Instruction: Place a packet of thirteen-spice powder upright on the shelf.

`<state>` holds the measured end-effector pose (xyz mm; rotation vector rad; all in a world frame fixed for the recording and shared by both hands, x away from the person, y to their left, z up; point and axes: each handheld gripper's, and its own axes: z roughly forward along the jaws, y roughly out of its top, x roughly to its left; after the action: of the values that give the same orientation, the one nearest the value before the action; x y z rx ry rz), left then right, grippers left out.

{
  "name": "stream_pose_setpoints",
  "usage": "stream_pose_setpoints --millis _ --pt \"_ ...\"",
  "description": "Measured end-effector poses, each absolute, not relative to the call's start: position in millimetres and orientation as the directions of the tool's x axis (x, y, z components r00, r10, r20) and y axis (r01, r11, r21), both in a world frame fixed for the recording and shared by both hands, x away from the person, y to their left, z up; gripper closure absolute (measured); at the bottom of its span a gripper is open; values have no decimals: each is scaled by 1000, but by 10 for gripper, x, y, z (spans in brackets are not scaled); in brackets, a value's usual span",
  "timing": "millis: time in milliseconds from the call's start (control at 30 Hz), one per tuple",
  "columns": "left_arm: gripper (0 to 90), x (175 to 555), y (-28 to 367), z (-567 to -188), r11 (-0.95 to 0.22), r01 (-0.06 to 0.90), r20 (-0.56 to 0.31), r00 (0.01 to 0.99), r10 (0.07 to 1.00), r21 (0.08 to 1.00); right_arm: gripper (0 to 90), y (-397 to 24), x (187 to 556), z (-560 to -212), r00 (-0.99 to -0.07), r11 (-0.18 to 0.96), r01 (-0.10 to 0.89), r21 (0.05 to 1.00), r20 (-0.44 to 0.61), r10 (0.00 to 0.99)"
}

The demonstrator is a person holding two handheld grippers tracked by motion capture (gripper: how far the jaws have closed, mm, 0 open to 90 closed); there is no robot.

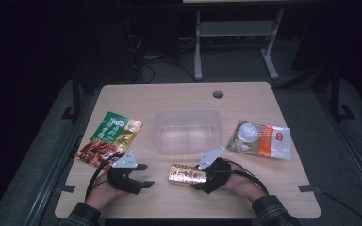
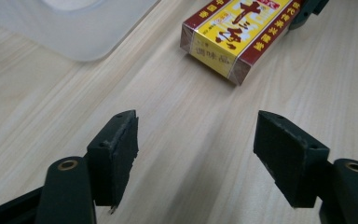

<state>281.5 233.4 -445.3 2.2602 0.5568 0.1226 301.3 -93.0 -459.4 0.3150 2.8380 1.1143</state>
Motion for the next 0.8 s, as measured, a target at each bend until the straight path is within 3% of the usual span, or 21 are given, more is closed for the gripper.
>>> stream_pose_setpoints --millis 267,500,800 --pt "204 2776 2246 -4368 -599 246 -46 943 329 762 317 -1037 2912 -4423 -980 709 152 689 14 197" --pt "142 2793 2123 -4282 -581 184 -73 975 210 792 317 -1030 2830 -4337 -987 683 133 718 32 158" --pt "138 2808 1973 -4275 -596 131 -66 989 130 792 317 -943 2791 -4322 -994 680 93 727 27 108"
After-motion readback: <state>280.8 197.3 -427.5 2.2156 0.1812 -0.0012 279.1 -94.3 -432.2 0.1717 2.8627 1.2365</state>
